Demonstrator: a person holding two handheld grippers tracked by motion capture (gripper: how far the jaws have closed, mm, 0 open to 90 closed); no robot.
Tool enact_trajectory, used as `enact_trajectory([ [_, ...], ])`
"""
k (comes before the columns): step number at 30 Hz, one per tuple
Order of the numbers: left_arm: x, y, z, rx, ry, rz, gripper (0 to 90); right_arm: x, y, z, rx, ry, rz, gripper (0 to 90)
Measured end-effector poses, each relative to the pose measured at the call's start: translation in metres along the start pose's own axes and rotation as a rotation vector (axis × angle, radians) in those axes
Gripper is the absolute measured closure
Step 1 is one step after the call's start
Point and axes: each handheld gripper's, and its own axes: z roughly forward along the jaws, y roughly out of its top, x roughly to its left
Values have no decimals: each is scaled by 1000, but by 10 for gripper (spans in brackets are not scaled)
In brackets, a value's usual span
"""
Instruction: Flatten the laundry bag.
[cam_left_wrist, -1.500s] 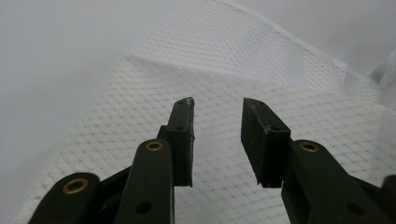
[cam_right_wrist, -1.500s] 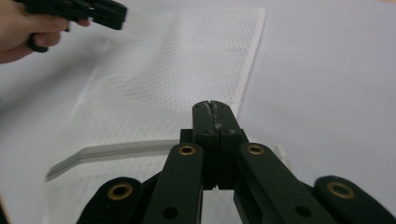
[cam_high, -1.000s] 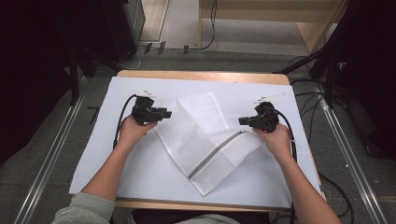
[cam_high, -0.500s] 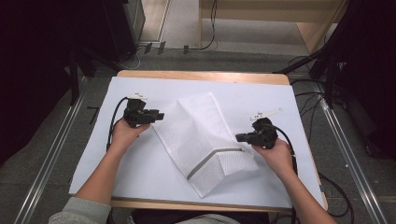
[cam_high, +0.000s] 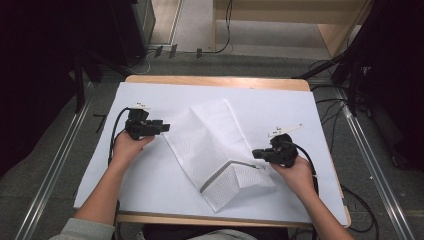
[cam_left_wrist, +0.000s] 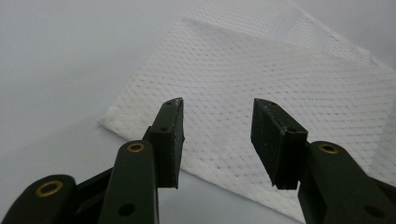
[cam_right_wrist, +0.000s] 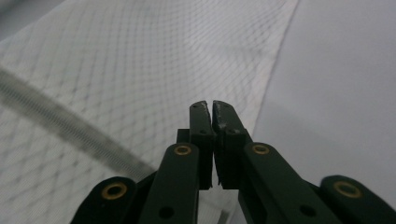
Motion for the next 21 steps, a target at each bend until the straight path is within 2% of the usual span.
enact_trajectory([
  [3, 1, -1, 1, 1, 3, 0, 551, -8, 11, 10, -24, -24, -7, 858],
  [4, 2, -1, 1, 8, -2, 0, 550, -13, 17, 18, -28, -44, -6, 836],
  [10, 4, -4, 2, 16, 7, -8, 551, -22, 29, 39, -19, -78, 6, 787],
  [11, 4, -4, 2, 13, 6, -10, 551, -24, 32, 44, -27, -84, 3, 752],
  [14, 3, -6, 1, 12, 1, -11, 551, -24, 33, 48, -38, -94, -11, 721],
  [16, 2, -8, 1, 9, 1, -10, 551, -26, 35, 56, -8, -116, -24, 687],
  [21, 3, -12, -4, 3, 2, -24, 552, -25, 37, 63, 12, -128, -20, 679],
])
